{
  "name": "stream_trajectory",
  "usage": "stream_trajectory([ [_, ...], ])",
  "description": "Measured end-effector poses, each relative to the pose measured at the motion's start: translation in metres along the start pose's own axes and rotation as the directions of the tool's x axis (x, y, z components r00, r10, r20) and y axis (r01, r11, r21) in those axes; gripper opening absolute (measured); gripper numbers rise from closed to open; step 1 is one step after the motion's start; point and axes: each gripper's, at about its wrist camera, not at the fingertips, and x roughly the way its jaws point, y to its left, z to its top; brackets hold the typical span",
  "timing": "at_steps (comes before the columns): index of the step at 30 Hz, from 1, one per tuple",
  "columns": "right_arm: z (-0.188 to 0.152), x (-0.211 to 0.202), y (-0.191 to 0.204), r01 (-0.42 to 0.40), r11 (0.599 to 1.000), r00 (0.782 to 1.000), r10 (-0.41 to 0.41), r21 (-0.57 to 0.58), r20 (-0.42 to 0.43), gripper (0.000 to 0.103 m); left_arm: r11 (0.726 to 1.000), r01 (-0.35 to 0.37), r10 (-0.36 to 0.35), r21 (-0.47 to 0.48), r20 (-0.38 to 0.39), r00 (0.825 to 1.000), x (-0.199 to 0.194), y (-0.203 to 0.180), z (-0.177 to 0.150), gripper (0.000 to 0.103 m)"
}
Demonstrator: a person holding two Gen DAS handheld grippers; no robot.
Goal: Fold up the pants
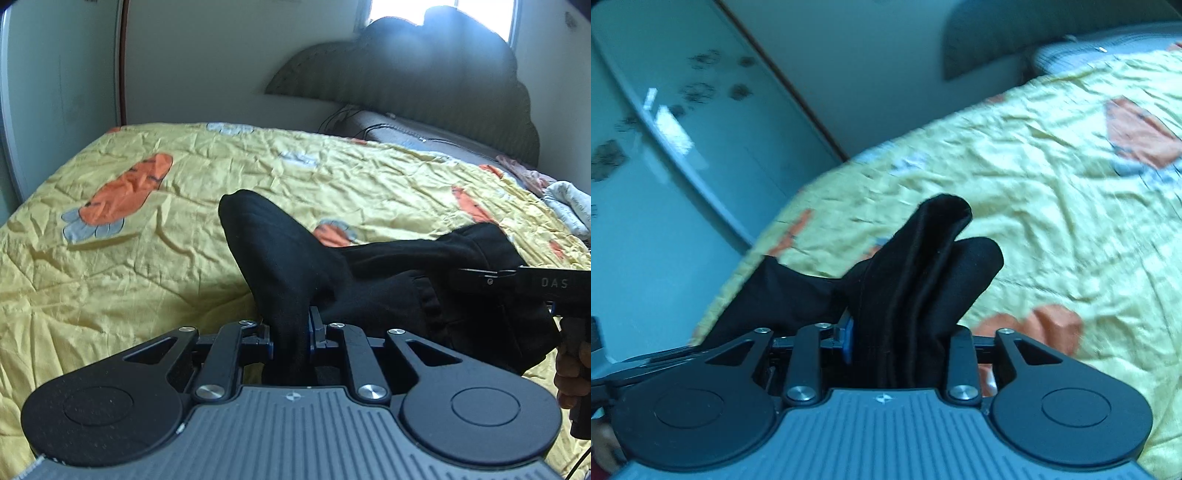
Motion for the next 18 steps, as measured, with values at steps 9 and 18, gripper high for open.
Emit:
stream_trajectory([
  [9, -0.012, -0.014, -0.021, 0.069, 0.996, 0.998, -0.070, 0.050, 0.009, 0.058, 0.993, -0.117, 0.118, 0.025, -0.014, 0.993, 0.007, 0.005, -0.004, 0.048],
  [18, -0.022, -0.064, 0.001, 0.233, 0.970, 0.966, -0.223, -0.067, 0.129, 0.063, 0.980, -0.200, 0.200, -0.022, -0.005, 0.980, -0.013, 0.023, -0.014, 0.062],
])
